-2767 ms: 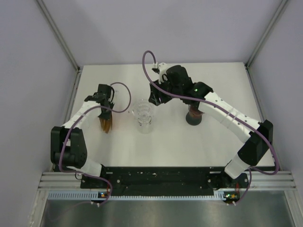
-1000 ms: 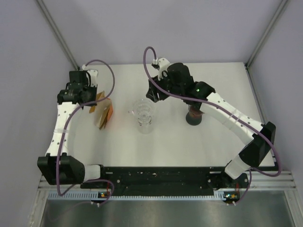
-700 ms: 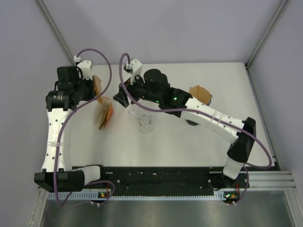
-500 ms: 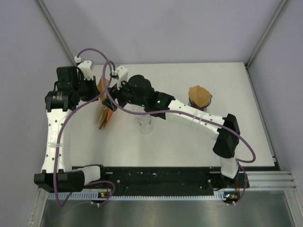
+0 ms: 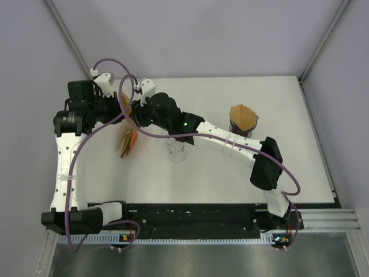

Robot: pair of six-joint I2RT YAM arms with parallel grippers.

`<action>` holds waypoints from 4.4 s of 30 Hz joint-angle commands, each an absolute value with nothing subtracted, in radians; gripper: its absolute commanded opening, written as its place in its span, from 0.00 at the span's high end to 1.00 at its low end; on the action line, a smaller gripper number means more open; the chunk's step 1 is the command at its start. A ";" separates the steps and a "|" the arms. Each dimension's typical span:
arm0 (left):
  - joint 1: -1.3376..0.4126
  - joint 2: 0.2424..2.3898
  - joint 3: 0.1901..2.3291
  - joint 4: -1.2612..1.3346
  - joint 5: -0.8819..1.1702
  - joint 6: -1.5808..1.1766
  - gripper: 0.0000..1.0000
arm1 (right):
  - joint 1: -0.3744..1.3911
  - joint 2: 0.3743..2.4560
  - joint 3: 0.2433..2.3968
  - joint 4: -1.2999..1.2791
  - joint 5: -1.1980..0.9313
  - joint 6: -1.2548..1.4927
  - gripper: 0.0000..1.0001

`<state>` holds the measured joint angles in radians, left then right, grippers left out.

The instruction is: Place the coffee filter in the dripper

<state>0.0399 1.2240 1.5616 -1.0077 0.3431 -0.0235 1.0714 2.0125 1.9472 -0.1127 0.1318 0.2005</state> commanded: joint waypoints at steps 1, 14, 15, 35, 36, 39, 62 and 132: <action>0.040 1.221 1.585 -1.009 0.350 -0.009 1.00 | 1.071 2.026 2.006 -0.075 0.219 0.180 0.62; 0.034 1.207 1.586 -1.029 0.274 0.046 1.00 | 1.032 2.046 2.036 -0.104 0.276 0.134 1.00; 0.034 1.204 1.585 -1.029 0.237 0.051 1.00 | 1.026 2.033 2.030 -0.110 0.293 0.124 1.00; 0.005 1.212 1.623 -1.029 0.385 0.095 0.40 | 0.957 1.861 1.968 -0.300 0.255 0.091 1.00; 0.005 1.213 1.638 -1.032 0.418 0.100 0.34 | 0.959 1.855 1.986 -0.345 0.247 0.087 1.00; 0.006 1.227 1.690 -1.058 0.501 0.110 0.27 | 0.942 1.822 2.016 -0.470 0.212 0.097 1.00; -0.064 1.259 1.631 -0.979 0.549 0.002 0.28 | 0.891 1.871 2.252 -1.153 -0.037 0.080 1.00; -0.092 1.305 1.286 -0.707 0.653 -0.271 0.45 | 0.954 2.089 2.077 -0.888 -0.035 0.071 1.00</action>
